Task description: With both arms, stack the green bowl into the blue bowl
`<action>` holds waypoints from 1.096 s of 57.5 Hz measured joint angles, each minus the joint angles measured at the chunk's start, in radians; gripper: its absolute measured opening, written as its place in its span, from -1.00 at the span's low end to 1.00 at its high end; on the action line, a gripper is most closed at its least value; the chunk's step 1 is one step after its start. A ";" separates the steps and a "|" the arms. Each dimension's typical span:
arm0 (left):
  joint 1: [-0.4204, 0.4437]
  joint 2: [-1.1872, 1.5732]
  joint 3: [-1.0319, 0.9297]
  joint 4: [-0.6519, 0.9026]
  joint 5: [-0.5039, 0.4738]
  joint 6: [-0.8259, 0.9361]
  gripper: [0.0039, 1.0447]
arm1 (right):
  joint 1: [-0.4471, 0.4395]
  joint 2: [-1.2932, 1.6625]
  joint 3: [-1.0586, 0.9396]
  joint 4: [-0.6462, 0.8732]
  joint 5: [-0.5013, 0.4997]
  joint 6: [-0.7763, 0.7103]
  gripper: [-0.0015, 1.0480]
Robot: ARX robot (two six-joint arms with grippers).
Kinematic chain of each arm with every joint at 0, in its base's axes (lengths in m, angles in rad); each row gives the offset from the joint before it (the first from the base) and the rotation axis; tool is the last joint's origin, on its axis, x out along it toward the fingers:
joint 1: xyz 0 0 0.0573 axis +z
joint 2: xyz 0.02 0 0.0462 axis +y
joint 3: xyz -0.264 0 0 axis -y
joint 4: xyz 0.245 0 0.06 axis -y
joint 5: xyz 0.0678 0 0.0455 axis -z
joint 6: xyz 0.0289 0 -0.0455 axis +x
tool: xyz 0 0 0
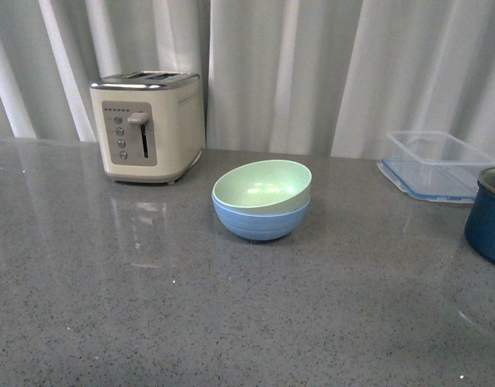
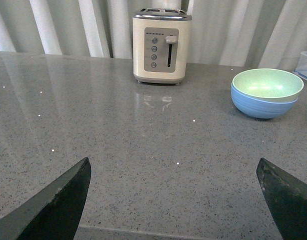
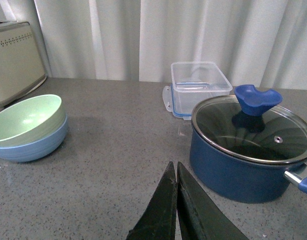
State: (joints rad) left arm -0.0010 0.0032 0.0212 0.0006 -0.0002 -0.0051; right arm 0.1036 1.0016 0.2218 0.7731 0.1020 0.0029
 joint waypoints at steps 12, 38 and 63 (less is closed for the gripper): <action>0.000 0.000 0.000 0.000 0.000 0.000 0.88 | -0.063 -0.121 -0.083 -0.043 -0.085 0.000 -0.98; 0.000 0.000 0.000 0.000 0.000 0.000 0.88 | -0.101 -0.377 -0.208 -0.159 -0.100 0.000 -0.98; 0.000 0.000 0.000 0.000 0.000 0.000 0.88 | -0.101 -0.641 -0.217 -0.410 -0.100 0.000 -0.98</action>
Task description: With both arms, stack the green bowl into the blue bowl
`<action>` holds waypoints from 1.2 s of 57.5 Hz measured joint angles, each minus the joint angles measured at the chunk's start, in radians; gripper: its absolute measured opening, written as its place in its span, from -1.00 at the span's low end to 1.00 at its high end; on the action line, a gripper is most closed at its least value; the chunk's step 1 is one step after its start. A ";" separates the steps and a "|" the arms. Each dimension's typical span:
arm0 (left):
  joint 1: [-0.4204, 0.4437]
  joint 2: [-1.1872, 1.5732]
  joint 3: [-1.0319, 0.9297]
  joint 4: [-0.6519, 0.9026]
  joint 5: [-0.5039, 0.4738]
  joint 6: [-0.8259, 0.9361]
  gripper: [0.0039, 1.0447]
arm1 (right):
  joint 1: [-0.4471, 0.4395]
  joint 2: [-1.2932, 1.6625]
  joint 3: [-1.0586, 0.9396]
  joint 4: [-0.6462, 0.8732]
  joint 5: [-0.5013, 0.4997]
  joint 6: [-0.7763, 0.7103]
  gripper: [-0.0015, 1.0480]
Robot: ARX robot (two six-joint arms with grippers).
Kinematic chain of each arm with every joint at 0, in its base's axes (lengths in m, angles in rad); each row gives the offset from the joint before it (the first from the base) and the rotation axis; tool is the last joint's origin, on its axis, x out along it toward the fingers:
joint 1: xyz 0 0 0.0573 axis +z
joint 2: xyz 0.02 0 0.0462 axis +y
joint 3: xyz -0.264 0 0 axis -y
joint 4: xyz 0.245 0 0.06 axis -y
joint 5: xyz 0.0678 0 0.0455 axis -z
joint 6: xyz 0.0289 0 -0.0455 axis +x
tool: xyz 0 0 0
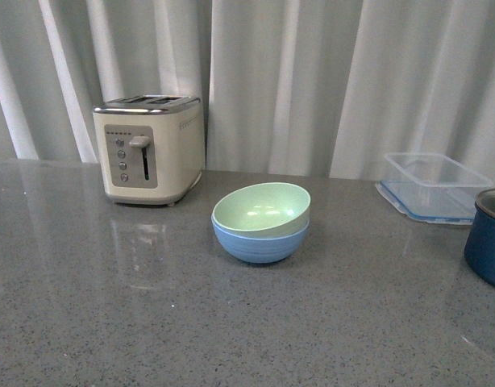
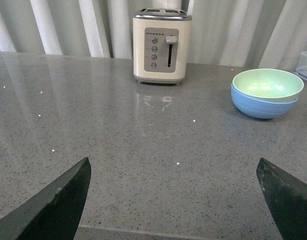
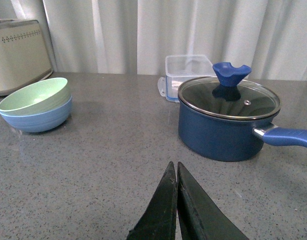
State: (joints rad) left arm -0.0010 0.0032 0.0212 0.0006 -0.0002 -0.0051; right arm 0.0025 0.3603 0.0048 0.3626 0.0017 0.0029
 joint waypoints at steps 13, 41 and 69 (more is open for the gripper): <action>0.000 0.000 0.000 0.000 0.000 0.000 0.88 | 0.000 -0.095 0.000 -0.093 0.000 0.000 -0.98; 0.000 0.000 0.000 0.000 0.000 0.000 0.88 | 0.000 -0.340 0.001 -0.356 -0.002 0.000 -0.98; 0.000 0.000 0.000 0.000 0.000 0.000 0.88 | 0.000 -0.356 0.001 -0.361 -0.002 -0.001 0.28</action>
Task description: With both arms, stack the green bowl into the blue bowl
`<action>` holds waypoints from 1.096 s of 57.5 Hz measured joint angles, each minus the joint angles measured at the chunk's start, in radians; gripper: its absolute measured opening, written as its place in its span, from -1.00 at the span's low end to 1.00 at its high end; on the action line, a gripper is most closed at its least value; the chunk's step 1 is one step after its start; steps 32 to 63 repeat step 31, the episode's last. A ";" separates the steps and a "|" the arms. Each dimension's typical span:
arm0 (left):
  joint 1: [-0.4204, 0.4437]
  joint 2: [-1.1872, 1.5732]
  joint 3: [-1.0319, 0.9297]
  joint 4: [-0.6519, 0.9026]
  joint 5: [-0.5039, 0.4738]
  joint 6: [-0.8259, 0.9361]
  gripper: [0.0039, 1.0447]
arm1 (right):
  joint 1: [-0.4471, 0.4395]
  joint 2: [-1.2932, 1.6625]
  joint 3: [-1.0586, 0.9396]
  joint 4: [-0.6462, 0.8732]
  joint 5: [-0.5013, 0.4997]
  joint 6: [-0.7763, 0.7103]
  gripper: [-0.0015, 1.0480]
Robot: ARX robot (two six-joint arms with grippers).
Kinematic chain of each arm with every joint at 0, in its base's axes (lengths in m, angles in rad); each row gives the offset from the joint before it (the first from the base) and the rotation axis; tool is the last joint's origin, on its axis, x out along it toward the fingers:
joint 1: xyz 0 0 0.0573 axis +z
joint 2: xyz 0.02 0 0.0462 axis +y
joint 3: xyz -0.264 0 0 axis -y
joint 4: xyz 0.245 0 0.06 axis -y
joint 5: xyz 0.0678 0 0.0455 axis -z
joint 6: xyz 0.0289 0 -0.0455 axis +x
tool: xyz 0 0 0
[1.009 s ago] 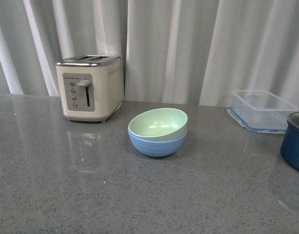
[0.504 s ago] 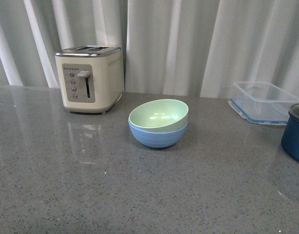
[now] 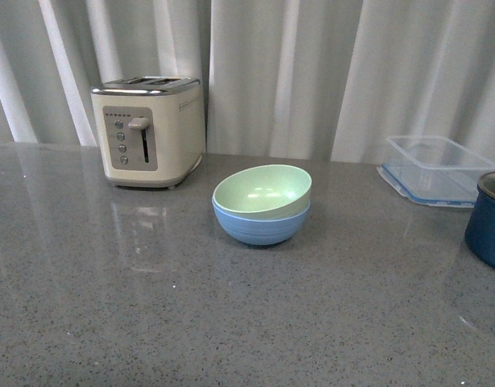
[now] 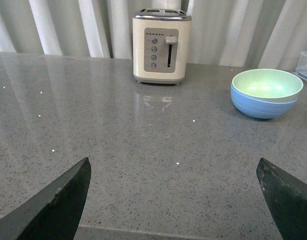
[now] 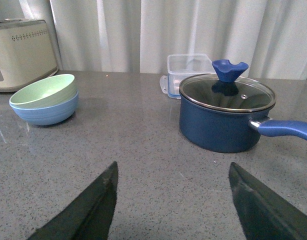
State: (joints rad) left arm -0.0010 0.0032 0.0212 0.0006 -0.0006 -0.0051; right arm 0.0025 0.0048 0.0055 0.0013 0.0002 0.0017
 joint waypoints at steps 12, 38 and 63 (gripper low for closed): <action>0.000 0.000 0.000 0.000 0.000 0.000 0.88 | 0.000 0.000 0.000 0.000 0.000 0.001 0.84; 0.000 0.000 0.000 0.000 0.000 0.000 0.88 | 0.000 0.000 0.000 -0.001 0.000 0.000 0.81; 0.000 0.000 0.000 0.000 0.000 0.000 0.88 | 0.000 0.000 0.000 -0.001 0.000 0.000 0.81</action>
